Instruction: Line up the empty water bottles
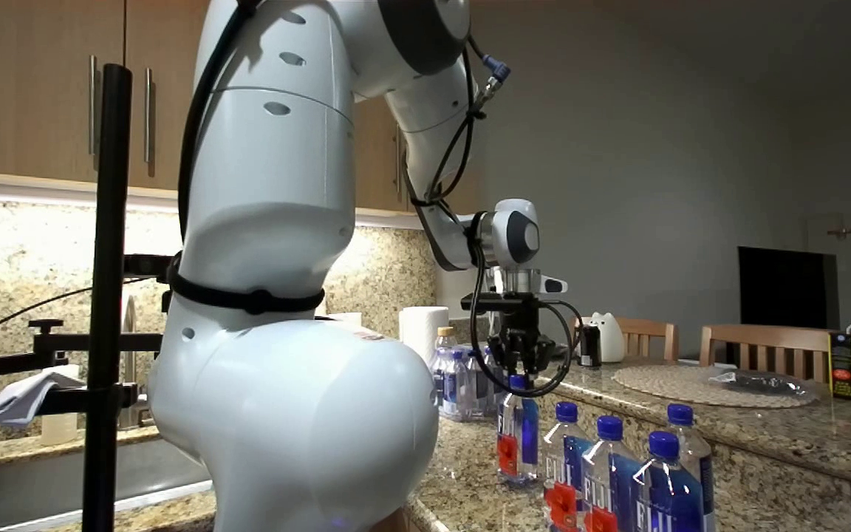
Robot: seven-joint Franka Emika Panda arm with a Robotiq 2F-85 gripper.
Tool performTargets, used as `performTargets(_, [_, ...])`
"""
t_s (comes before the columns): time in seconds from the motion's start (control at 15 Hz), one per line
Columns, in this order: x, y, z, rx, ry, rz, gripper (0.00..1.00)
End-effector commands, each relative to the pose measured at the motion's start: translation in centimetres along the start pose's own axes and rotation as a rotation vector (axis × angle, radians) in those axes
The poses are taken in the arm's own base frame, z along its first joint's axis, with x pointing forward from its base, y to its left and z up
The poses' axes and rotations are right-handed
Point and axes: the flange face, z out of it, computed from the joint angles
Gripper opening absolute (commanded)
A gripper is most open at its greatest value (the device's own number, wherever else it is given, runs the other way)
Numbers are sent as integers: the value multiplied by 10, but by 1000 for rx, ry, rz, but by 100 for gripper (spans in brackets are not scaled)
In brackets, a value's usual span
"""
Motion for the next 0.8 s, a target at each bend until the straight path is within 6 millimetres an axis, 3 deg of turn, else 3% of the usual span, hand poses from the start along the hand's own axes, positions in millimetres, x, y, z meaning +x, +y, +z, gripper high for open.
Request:
performTargets(0.0, [-28, 12, -18, -6, 15, -53, 10])
performTargets(0.4, [-49, 35, 6, -23, -15, -112, 10])
performTargets(0.73, [-44, 44, 13, -21, 5, -147, 10])
